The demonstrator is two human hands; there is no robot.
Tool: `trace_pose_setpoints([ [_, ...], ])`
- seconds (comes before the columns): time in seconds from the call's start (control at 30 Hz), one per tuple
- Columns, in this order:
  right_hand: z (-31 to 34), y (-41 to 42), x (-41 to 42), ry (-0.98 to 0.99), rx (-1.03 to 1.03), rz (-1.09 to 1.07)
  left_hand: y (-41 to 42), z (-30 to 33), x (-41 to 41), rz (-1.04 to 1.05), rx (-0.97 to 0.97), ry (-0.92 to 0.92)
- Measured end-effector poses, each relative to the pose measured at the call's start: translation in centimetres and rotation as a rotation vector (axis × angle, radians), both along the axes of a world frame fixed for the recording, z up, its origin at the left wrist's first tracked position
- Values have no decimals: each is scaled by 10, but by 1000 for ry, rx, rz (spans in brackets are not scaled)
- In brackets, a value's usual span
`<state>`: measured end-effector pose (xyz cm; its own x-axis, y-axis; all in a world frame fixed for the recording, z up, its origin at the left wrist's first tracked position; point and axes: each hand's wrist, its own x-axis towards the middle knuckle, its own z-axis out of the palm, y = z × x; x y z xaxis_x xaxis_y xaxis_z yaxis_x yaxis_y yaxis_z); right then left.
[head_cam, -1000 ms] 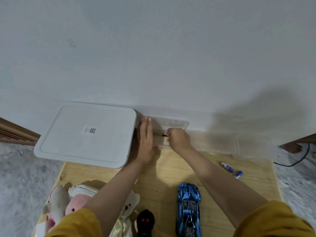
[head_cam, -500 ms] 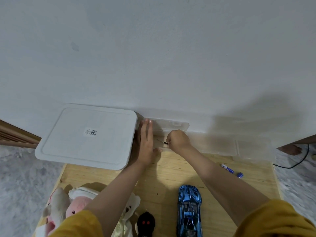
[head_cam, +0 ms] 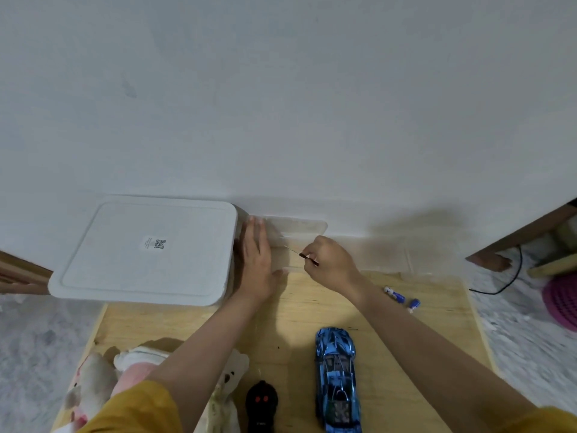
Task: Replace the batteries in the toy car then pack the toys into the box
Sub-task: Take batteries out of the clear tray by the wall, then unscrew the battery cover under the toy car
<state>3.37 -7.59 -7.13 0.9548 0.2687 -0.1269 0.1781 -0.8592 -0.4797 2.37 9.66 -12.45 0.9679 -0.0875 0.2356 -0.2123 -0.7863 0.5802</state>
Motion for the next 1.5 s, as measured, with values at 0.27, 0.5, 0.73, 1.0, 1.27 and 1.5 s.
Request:
trace_pose_setpoints([
  [0.27, 0, -19, -43, -30, 123, -133, -10, 26, -24, 27, 196, 256],
  [0.5, 0, -42, -70, -82, 161, -182, -34, 37, -47, 179, 376, 304],
  [0.73, -8, -92, -110, -55, 278, -231, -90, 37, -111, 209, 302, 427],
  [1.0, -37, -135, -169, 12, 335, -259, -149, 28, -183, 194, 311, 676],
  [1.27, -46, -152, -194, 44, 372, -269, -163, 26, -195, 245, 294, 683],
  [1.5, -44, -151, -198, 143, 640, -455, -161, 36, -190, 220, -124, 517],
])
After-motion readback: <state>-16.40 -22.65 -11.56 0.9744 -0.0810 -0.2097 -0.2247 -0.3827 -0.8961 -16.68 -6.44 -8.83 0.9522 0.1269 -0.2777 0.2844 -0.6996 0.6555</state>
